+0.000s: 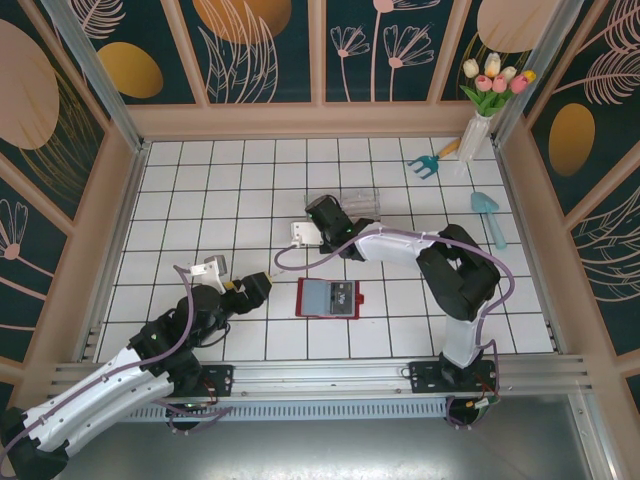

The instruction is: Take the credit cards out of the card holder

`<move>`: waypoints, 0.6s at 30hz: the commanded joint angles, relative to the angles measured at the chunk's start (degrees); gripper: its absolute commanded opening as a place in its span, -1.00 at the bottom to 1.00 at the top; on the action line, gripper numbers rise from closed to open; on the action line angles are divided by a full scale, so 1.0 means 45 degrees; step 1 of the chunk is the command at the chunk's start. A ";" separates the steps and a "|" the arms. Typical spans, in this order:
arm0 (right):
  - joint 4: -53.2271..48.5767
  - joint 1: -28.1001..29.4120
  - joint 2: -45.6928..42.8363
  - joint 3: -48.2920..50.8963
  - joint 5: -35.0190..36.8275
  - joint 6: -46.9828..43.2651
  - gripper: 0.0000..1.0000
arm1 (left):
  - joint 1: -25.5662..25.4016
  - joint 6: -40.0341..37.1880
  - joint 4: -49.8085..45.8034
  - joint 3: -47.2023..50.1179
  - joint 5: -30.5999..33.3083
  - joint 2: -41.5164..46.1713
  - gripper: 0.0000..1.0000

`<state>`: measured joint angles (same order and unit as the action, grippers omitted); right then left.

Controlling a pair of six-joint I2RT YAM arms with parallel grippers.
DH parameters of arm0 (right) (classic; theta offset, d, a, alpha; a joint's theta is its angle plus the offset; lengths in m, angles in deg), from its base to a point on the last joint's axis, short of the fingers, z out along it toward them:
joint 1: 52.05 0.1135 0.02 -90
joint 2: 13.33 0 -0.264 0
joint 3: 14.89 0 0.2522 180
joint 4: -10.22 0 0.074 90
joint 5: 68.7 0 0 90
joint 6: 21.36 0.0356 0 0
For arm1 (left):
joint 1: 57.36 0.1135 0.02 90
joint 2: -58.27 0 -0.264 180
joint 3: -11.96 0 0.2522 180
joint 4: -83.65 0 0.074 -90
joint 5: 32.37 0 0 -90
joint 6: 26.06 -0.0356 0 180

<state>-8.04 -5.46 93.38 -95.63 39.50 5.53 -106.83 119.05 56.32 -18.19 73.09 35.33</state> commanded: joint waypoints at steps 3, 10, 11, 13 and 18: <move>-0.0174 -0.0040 -0.0863 -0.0394 -0.0022 0.1294 -0.42 | 0.0037 -0.0113 0.0169 0.0016 -0.0166 0.0137 0.97; -0.0687 0.0113 -0.2821 0.1034 -0.0242 0.3284 -0.35 | 0.0044 -0.0298 0.0671 -0.0012 -0.0557 -0.0331 0.97; -0.0664 0.0134 -0.3062 0.1278 -0.0208 0.3585 -0.35 | 0.0037 -0.0324 0.0816 -0.0030 -0.0673 -0.0456 0.97; -0.0853 0.0203 -0.3587 0.1687 -0.0364 0.4553 -0.35 | 0.0037 -0.0400 0.1239 -0.0060 -0.1045 -0.0848 0.97; -0.1198 0.0491 -0.5406 0.2355 -0.1132 0.8430 -0.43 | 0.0026 -0.0418 0.2608 -0.0168 -0.2182 -0.2330 0.86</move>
<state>-11.53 -3.97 73.51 -86.38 37.42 30.03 -106.83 118.09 62.40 -18.21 67.10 27.16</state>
